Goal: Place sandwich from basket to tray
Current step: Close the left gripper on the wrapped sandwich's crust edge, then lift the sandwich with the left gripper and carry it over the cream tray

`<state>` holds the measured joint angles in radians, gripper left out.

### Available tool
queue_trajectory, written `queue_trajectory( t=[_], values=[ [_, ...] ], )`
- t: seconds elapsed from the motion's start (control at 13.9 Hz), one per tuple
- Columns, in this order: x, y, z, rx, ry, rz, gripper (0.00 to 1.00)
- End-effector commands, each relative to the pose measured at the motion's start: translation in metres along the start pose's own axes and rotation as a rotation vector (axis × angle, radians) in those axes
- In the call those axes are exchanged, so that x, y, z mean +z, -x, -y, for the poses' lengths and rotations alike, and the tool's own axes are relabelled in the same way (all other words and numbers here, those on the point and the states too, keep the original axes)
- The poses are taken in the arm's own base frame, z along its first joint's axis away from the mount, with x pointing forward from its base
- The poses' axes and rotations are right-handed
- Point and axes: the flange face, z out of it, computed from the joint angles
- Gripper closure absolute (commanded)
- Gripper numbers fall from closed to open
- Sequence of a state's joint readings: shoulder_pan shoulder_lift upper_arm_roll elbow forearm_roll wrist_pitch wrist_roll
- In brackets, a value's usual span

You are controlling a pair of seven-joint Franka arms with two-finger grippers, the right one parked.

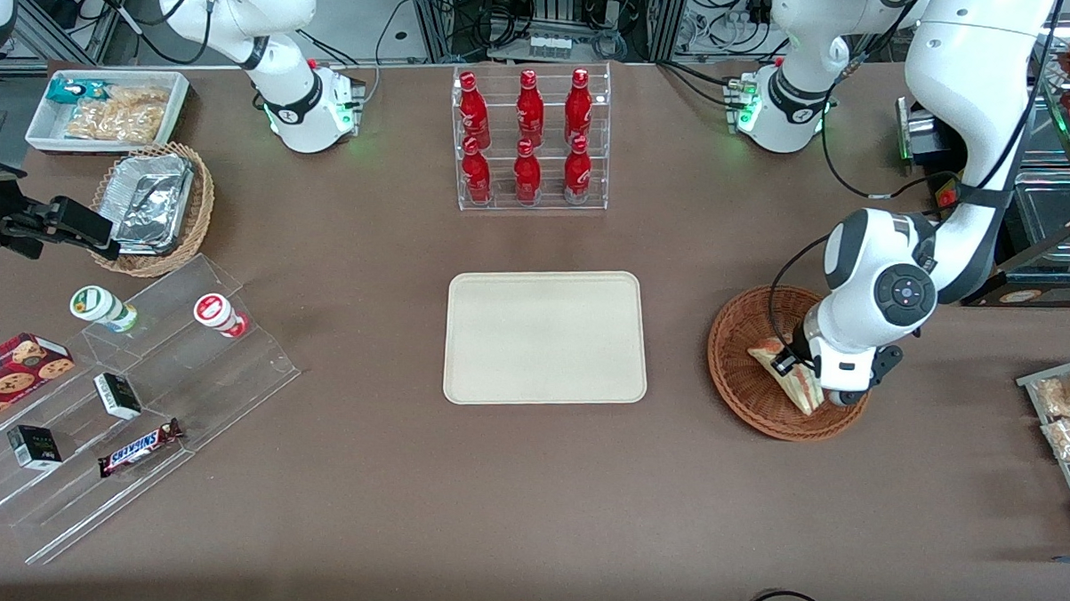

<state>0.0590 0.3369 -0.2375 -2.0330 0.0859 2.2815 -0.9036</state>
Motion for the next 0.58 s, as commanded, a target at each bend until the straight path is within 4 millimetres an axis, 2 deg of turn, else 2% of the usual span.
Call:
queue_trajectory(
  t=[0.0, 0.14, 0.22, 0.5],
  values=[
    [-0.035, 0.014, -0.015, 0.068, -0.063, 0.019, 0.93],
    [-0.058, 0.027, -0.033, 0.097, -0.067, 0.017, 0.93],
    [-0.066, 0.044, -0.051, 0.125, -0.051, 0.007, 0.93],
    [-0.084, 0.090, -0.100, 0.220, 0.001, -0.019, 0.93]
  ],
)
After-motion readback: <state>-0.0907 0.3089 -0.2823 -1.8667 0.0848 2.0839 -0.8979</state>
